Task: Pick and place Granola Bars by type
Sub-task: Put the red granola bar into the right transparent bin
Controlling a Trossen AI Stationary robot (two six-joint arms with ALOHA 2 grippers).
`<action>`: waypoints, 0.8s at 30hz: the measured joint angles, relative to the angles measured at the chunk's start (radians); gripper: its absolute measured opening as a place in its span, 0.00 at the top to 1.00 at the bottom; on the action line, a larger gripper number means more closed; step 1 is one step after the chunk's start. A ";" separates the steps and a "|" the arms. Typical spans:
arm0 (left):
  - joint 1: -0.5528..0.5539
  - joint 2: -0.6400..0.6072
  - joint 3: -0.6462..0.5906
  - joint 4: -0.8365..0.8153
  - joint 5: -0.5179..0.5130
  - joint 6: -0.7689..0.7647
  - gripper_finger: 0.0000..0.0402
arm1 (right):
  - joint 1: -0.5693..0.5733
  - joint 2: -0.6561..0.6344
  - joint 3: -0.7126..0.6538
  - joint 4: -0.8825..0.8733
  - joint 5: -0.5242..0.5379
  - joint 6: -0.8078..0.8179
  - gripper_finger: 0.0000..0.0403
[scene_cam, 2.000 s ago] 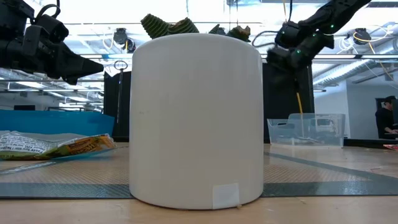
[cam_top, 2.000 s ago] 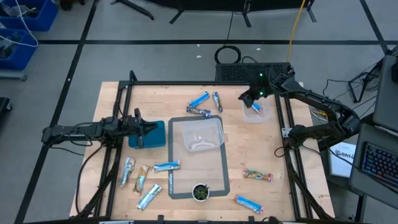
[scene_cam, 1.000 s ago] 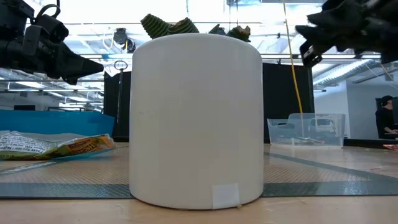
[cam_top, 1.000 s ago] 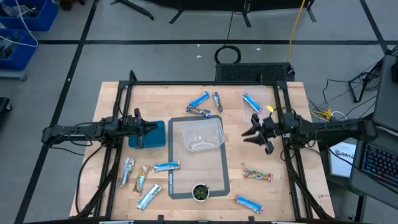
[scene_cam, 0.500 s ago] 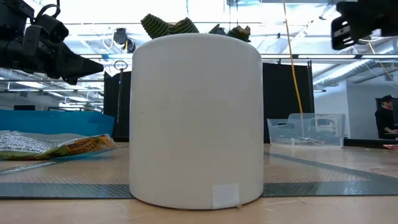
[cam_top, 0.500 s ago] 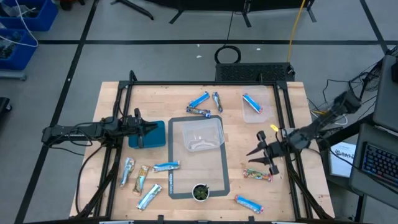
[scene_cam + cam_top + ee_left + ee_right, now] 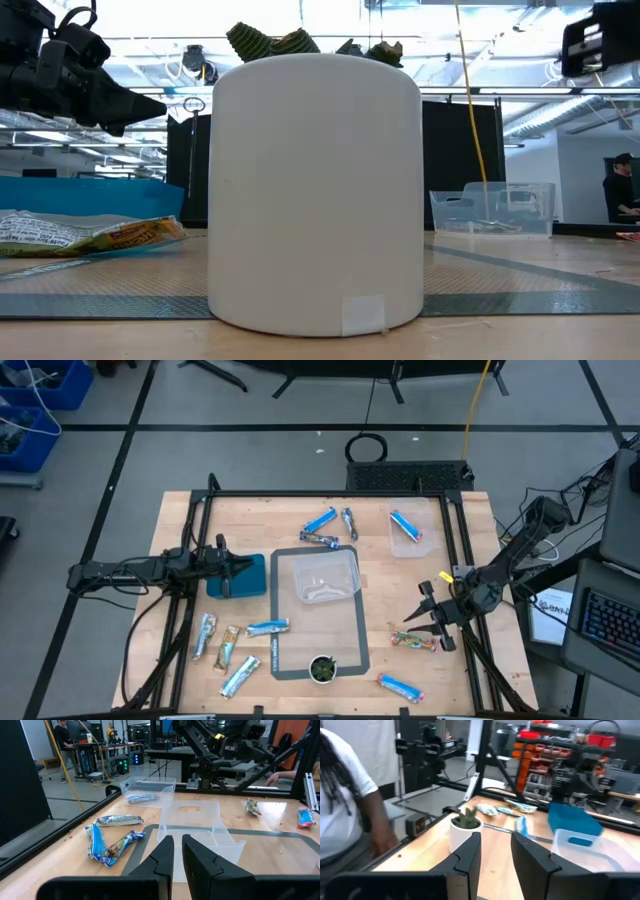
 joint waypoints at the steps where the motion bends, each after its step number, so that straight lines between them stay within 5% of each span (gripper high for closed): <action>1: 0.000 0.000 0.000 0.000 0.000 0.000 0.90 | 0.000 -0.014 -0.019 0.023 0.023 -0.005 0.76; 11: 0.000 0.000 0.000 0.000 0.000 0.000 0.90 | -0.001 -0.243 -0.079 0.053 0.127 -0.161 0.76; 24: 0.000 0.000 0.000 0.000 0.000 0.000 0.90 | -0.001 -0.573 -0.056 -0.274 0.177 -0.177 0.76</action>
